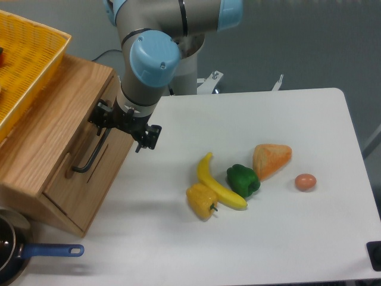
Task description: Slide the top drawer open
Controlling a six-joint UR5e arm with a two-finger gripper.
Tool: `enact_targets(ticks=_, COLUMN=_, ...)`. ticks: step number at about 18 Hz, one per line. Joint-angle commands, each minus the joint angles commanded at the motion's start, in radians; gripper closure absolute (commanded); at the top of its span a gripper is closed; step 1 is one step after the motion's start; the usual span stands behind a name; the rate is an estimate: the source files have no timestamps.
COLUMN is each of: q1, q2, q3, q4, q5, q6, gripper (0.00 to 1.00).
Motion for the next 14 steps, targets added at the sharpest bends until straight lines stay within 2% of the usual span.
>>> enact_targets(ticks=14, q1=-0.014, q2=-0.005, q3=0.000, q4=0.000, q5=-0.002, q6=0.000, gripper=0.00)
